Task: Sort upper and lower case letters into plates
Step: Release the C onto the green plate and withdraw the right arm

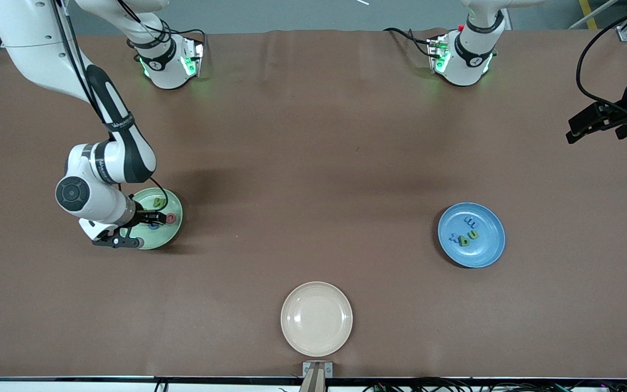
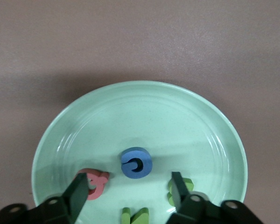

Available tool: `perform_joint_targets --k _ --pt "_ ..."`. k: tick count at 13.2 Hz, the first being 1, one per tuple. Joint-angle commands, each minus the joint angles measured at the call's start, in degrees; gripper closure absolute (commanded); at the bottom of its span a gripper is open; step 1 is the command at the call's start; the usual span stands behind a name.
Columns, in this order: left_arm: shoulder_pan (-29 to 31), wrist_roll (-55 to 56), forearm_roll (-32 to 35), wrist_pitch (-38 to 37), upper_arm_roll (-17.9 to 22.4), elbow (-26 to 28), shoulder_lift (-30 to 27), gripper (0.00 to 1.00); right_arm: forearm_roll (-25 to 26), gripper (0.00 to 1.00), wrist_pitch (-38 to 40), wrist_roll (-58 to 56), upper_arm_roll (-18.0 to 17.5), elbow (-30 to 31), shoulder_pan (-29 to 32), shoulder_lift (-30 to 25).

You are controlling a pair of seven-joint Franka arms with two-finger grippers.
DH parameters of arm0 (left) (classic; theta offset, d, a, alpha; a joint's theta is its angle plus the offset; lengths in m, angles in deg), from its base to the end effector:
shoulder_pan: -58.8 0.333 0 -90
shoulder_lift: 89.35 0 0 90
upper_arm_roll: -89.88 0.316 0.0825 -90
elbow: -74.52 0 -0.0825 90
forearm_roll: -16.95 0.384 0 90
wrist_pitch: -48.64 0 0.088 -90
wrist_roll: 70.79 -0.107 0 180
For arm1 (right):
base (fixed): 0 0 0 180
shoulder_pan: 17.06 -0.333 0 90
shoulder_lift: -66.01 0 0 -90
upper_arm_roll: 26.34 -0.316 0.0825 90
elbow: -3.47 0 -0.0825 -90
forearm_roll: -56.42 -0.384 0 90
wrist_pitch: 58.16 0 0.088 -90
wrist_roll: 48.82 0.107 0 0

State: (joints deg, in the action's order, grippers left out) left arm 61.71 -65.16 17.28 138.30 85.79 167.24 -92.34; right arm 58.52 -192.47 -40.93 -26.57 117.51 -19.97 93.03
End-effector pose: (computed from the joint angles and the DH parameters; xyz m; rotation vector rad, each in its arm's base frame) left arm 0.5373 -0.0115 0.6300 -3.1297 -0.1218 0.0012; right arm 0.5965 0.0321 0.2136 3.1012 -0.0870 -0.1786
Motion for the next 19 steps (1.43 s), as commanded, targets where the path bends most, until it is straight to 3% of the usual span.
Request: perform_joint_targets --k 1,10,14,19 --pt "0.1 -1.6 -0.9 1.3 0.1 1.3 -1.0 0.0 -0.3 0.0 8.2 -2.6 -0.1 -3.5 -0.6 -3.0" --pt "-0.3 -1.2 -0.8 1.7 -3.0 2.7 -1.2 0.0 2.3 0.0 29.7 -19.7 0.6 -11.5 6.9 -14.4" --pt "0.0 -1.0 -0.8 1.5 -3.4 2.9 -1.6 0.0 2.2 0.0 46.2 -20.1 0.1 -25.0 6.9 -14.8" --pt "0.0 -1.0 -0.6 1.5 -3.4 2.7 -1.5 0.0 1.9 0.0 50.1 -20.0 0.3 -34.4 7.1 -14.4"
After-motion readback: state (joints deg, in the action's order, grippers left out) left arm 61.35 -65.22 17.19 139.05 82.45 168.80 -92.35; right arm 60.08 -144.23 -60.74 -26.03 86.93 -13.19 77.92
